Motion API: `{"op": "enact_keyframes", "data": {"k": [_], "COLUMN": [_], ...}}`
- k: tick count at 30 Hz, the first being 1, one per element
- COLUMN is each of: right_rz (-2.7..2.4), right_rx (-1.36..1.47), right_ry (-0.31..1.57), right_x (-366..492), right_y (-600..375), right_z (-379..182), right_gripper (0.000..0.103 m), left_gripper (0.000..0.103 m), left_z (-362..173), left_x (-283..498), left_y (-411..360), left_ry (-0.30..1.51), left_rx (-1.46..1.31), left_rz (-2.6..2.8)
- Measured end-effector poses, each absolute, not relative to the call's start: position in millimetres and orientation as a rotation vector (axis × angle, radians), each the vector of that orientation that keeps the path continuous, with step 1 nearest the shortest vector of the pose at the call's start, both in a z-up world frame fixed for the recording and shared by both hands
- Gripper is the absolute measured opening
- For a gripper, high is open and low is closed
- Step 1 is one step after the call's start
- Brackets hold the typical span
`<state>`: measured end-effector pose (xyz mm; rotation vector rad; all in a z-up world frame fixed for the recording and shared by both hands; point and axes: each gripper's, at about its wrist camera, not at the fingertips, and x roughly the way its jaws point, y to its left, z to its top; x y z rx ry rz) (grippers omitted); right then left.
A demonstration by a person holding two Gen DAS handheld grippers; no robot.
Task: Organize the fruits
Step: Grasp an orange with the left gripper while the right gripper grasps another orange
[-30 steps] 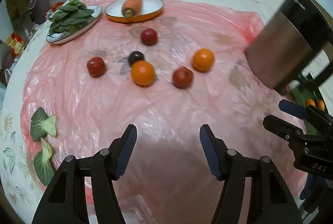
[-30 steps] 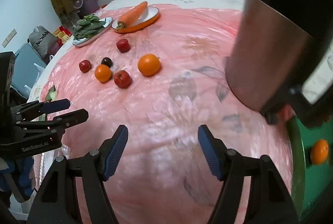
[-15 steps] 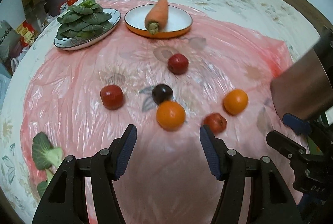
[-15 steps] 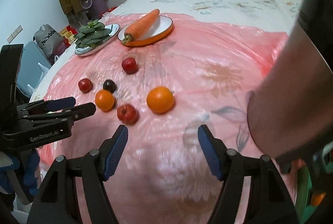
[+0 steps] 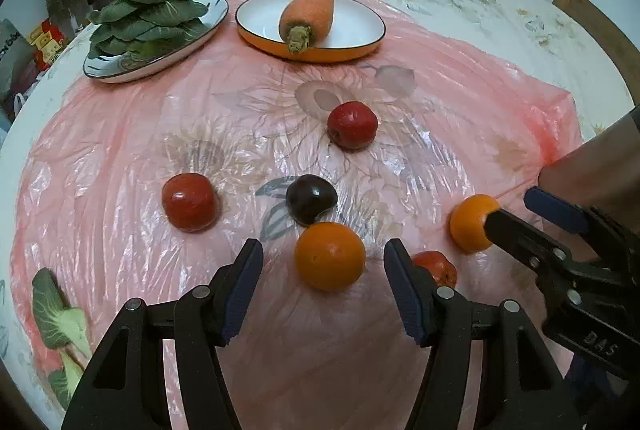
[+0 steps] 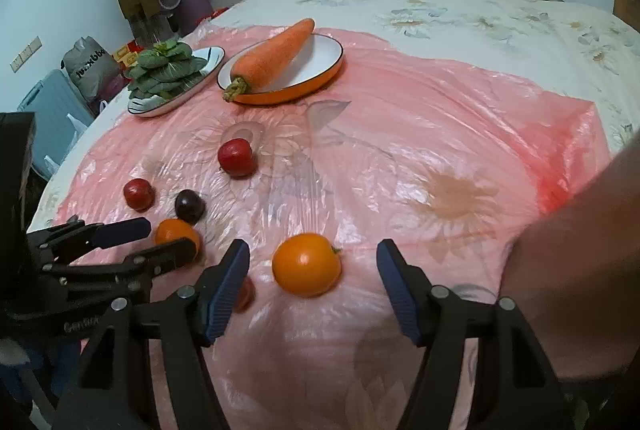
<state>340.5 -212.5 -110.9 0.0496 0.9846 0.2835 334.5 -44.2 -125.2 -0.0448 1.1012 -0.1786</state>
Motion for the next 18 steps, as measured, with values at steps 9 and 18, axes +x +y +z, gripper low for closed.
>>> {"op": "enact_keyframes", "data": {"k": [9,18], "right_rz": [0.287,0.277], "right_rx": [0.046,-0.034], "right_ry": [1.063,1.078], "right_x": [357,357], "right_y": [-202,-195], "right_z": [-138,-149], "right_gripper": [0.077,0.068], "left_gripper": [0.044,0.039], "left_z": [-143,-146], "left_x": [341,340], "left_y": [-43,-44], "left_ry": [1.127,1.111], "left_rx": [-0.04,-0.01], "left_rz": [-0.156,-0.158]}}
